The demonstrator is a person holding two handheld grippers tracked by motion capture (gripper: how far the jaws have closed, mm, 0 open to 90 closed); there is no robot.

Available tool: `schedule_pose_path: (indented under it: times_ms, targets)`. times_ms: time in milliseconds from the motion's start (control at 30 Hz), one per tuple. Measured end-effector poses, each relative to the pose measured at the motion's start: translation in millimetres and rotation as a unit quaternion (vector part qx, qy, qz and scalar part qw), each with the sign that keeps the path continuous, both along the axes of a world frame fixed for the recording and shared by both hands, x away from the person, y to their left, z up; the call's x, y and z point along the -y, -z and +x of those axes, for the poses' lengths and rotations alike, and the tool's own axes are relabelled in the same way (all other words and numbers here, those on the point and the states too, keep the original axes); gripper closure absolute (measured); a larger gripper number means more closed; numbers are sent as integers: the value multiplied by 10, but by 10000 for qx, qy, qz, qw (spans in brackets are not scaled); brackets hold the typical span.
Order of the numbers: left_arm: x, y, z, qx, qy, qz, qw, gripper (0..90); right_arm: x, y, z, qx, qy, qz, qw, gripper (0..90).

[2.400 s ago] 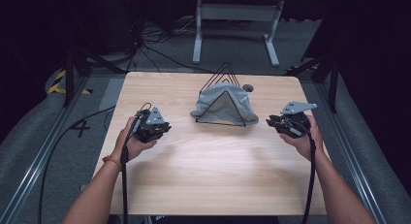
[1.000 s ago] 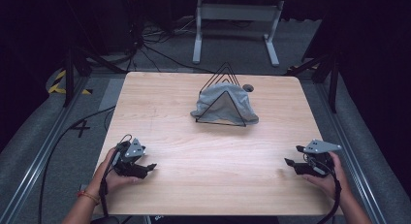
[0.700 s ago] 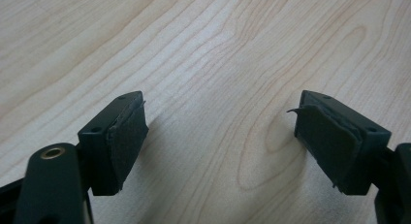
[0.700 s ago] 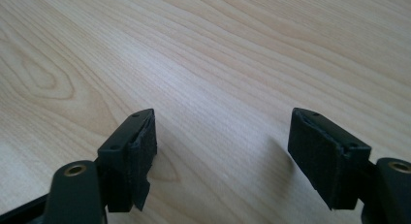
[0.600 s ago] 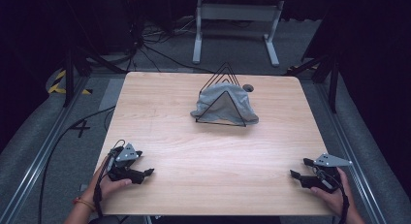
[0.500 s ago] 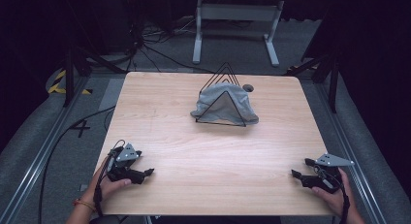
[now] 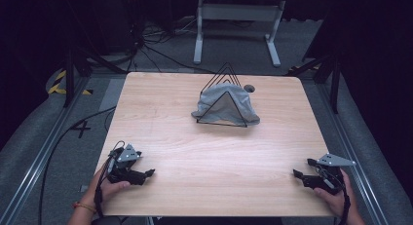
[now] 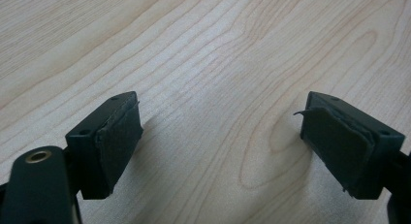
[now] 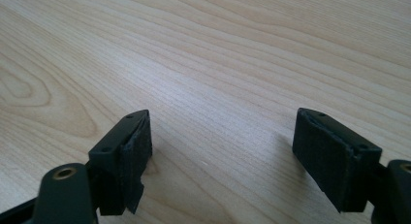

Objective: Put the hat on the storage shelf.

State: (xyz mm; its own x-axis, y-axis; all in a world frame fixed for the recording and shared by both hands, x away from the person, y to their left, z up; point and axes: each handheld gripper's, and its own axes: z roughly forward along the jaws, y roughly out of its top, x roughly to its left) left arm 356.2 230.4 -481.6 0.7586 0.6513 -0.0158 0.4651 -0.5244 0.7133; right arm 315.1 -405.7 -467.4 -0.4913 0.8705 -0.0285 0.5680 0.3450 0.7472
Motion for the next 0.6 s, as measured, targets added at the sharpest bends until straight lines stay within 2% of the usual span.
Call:
schedule_pose_path:
  times_ms: [600]
  targets:
    - [6, 5, 1, 13, -19, -21, 10000, 145, 6, -1, 1, 2, 55, 17, 10000, 225]
